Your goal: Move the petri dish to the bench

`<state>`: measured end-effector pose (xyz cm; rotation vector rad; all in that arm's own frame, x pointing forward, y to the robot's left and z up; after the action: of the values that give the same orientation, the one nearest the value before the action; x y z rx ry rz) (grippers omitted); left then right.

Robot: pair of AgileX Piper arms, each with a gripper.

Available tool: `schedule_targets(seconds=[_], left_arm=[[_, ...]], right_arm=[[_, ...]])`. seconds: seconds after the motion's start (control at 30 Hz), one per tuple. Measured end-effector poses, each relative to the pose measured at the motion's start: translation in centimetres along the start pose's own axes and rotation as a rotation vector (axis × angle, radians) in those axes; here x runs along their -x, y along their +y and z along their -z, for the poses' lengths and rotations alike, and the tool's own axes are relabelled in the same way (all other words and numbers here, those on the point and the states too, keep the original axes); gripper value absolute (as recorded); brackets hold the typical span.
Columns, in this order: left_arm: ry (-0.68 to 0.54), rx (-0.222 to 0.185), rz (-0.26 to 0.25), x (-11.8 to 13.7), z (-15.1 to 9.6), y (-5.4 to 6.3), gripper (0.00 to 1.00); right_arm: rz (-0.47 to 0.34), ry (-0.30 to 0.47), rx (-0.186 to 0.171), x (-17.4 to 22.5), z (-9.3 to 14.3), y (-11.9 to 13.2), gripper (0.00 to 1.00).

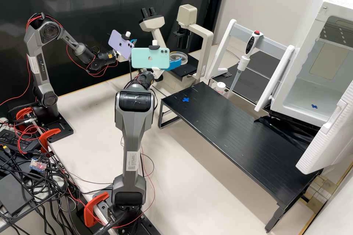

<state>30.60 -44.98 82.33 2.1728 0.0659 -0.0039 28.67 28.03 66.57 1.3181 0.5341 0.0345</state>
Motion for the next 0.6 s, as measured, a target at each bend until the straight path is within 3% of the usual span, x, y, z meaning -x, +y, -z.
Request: schedule_targets(seconds=[0.2, 0.6], left_arm=[[0.0, 0.0, 0.0, 0.0, 0.0, 0.0, 1.0], [0.004, 0.003, -0.001, 0.0, 0.0, 0.0, 1.0]], right_arm=[[0.04, -0.064, -0.033, -3.7, 0.1, -0.5, 1.0], [0.098, -0.116, -0.108, -8.1, 1.1, -0.7, 1.0]])
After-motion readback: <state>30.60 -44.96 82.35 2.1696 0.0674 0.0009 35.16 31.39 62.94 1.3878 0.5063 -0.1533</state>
